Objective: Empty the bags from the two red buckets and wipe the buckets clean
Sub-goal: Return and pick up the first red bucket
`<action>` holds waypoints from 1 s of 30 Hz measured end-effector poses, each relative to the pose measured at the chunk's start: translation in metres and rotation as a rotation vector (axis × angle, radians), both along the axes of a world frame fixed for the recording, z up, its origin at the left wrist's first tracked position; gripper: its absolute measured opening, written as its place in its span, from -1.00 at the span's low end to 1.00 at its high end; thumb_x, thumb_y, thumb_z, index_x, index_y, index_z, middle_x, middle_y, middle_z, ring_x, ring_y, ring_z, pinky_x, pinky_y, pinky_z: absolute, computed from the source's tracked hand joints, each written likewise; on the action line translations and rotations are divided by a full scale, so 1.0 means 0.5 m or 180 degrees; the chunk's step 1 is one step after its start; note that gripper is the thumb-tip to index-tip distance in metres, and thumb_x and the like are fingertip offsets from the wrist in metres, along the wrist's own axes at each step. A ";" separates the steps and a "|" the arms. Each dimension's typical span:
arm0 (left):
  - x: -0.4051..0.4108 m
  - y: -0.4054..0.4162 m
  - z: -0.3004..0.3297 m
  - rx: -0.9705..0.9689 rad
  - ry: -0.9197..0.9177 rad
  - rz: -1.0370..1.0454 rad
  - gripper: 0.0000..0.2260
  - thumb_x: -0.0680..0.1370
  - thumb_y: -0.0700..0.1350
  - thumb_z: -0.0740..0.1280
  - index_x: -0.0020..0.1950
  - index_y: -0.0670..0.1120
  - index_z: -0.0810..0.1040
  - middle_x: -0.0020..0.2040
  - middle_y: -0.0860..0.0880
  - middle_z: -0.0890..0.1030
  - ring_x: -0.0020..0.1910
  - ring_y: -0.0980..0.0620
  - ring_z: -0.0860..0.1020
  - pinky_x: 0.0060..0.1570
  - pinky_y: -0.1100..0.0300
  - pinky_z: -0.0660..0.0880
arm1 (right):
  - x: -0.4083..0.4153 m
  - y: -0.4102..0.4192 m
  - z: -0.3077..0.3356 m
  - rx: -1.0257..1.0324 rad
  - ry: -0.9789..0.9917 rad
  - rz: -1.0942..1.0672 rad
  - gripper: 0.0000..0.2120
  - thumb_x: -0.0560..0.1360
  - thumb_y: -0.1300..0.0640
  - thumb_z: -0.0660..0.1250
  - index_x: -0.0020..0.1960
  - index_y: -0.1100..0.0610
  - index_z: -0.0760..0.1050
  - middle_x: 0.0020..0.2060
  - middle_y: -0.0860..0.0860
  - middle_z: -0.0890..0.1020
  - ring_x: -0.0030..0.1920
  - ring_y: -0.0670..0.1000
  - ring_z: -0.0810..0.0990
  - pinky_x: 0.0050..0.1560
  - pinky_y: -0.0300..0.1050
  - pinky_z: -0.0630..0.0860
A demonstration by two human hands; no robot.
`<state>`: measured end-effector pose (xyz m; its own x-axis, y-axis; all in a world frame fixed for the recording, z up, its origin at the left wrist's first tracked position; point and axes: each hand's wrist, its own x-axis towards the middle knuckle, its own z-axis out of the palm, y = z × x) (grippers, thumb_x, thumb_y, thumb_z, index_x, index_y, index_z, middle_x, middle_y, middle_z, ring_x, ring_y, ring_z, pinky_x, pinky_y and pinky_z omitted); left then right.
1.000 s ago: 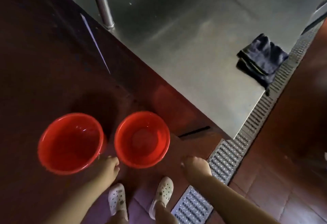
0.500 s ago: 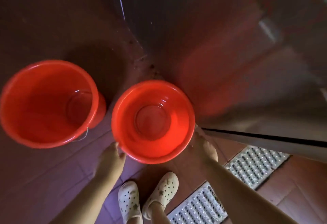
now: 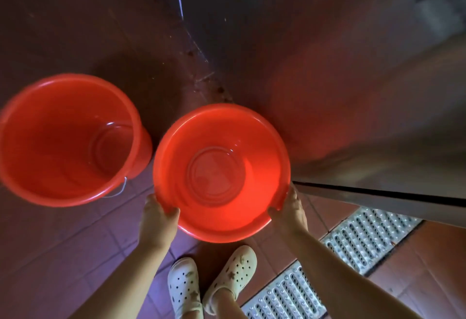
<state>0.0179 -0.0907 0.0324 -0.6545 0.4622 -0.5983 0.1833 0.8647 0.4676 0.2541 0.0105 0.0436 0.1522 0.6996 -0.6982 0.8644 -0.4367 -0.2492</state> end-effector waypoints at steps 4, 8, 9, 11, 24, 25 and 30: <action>-0.022 -0.023 0.157 0.0274 -0.0034 0.0000 -0.72 0.44 -0.29 0.38 0.09 -0.28 0.41 -0.04 -0.31 0.59 -0.03 -0.30 0.57 -0.15 -0.01 0.42 | -0.019 -0.011 0.166 0.0169 0.0160 -0.0045 -0.43 0.43 0.17 0.34 0.39 0.13 0.21 0.18 0.11 0.48 0.15 0.19 0.52 0.08 0.07 0.51; -0.051 -0.047 0.356 0.0778 0.0048 0.0107 -0.71 0.42 -0.34 0.39 0.11 -0.23 0.45 -0.09 -0.18 0.62 -0.07 -0.18 0.59 -0.20 0.08 0.35 | -0.040 -0.023 0.366 0.0378 0.0364 0.0000 -0.55 0.40 0.17 0.35 0.25 0.14 0.29 0.08 0.07 0.47 0.11 0.17 0.51 0.02 0.01 0.47; -0.059 -0.055 0.407 0.0842 0.0110 0.0086 -0.75 0.42 -0.34 0.40 0.06 -0.24 0.45 -0.14 -0.17 0.61 -0.10 -0.18 0.59 -0.23 0.10 0.31 | -0.047 -0.028 0.419 0.0463 0.0397 0.0009 -0.58 0.41 0.15 0.34 0.22 0.14 0.30 0.07 0.07 0.48 0.09 0.17 0.51 0.02 0.01 0.47; -0.079 -0.070 0.505 0.0968 0.0278 0.0043 -0.75 0.41 -0.33 0.42 0.03 -0.30 0.46 -0.17 -0.22 0.60 -0.13 -0.23 0.59 -0.23 0.09 0.32 | -0.062 -0.041 0.525 0.0643 0.0465 0.0038 -0.59 0.42 0.12 0.34 0.21 0.14 0.31 0.07 0.08 0.49 0.07 0.17 0.52 0.00 0.01 0.47; -0.123 -0.142 0.977 0.1832 0.0527 0.0248 -0.52 0.43 -0.22 0.43 0.30 -0.24 0.36 -0.02 -0.24 0.60 -0.04 -0.28 0.57 -0.05 -0.06 0.49 | -0.073 -0.116 0.983 0.1972 0.1315 0.0270 -0.42 0.32 0.05 0.45 0.27 0.02 0.32 0.02 -0.10 0.48 0.02 -0.04 0.48 -0.09 -0.16 0.35; -0.120 -0.140 1.001 0.1912 0.0517 0.0218 -0.52 0.43 -0.22 0.43 0.30 -0.24 0.36 -0.04 -0.26 0.60 -0.07 -0.28 0.58 -0.04 -0.10 0.53 | -0.065 -0.115 1.001 0.2064 0.1339 0.0258 -0.41 0.31 0.06 0.46 0.28 0.04 0.32 0.03 -0.07 0.50 0.02 -0.02 0.49 -0.08 -0.14 0.37; -0.077 -0.095 1.094 0.2326 0.0651 0.0186 -0.51 0.43 -0.24 0.44 0.31 -0.26 0.37 -0.09 -0.19 0.56 -0.10 -0.21 0.55 -0.06 -0.01 0.48 | -0.015 -0.077 1.074 0.2533 0.1579 0.0104 -0.36 0.30 0.15 0.52 0.31 0.07 0.34 -0.06 -0.01 0.54 -0.05 0.03 0.53 -0.12 -0.19 0.35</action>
<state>-0.0205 -0.1382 0.5791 -0.7550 0.6555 -0.0175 0.2913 0.3592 0.8866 0.2465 -0.0279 0.5807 -0.0627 0.9980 0.0076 0.5881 0.0431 -0.8076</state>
